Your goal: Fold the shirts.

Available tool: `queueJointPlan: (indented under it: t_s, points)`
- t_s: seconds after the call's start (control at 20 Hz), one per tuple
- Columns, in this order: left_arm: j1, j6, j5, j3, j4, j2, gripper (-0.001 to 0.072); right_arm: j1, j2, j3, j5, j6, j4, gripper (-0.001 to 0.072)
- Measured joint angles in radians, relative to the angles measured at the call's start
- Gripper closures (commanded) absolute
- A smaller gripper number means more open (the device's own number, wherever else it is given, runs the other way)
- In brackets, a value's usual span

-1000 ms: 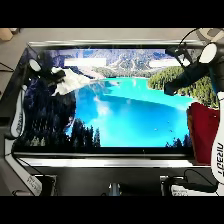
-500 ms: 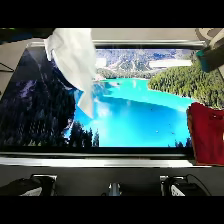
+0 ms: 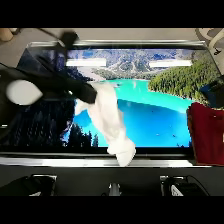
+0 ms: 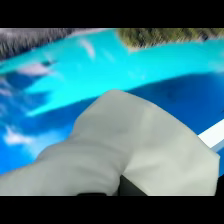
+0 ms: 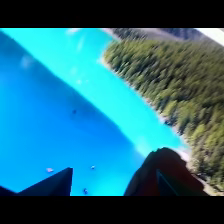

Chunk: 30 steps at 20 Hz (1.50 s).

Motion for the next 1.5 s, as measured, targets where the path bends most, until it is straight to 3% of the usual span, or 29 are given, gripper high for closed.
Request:
queueJointPlan:
  t_s: [0.25,0.6,1.0,1.05,1.1,1.15,1.35,1.5]
  points:
    - [-0.005,-0.037,0.016,-0.257,0.044,-0.069,0.068,0.0,-0.109,-0.343,-0.016,-0.023,0.206,0.0082]
    - [0.023,-0.047,0.006,-0.33,0.059,-0.084,0.068,0.002,-0.199,-0.872,-0.198,-0.11,0.517,0.0077]
    - [0.026,-0.049,0.003,-0.337,0.06,-0.085,0.068,0.024,-0.288,-1.097,-0.377,-0.199,0.749,0.0087]
    - [0.026,-0.049,0.003,-0.337,0.06,-0.085,0.068,0.049,-0.298,-1.103,-0.393,-0.201,0.765,0.0206]
    - [0.026,-0.049,0.003,-0.338,0.06,-0.085,0.068,0.082,-0.306,-1.107,-0.417,-0.202,0.777,0.0521]
    - [0.026,-0.049,0.002,-0.337,0.06,-0.085,0.068,0.114,-0.312,-1.11,-0.434,-0.201,0.782,0.0695]
    - [0.026,-0.049,-0.011,-0.32,0.06,-0.059,0.0681,0.177,-0.293,-1.063,-0.433,-0.238,0.789,0.0693]
    - [0.027,-0.04,-0.036,-0.235,0.113,0.016,0.0681,0.118,-0.18,-0.895,-0.352,-0.262,0.707,0.0693]
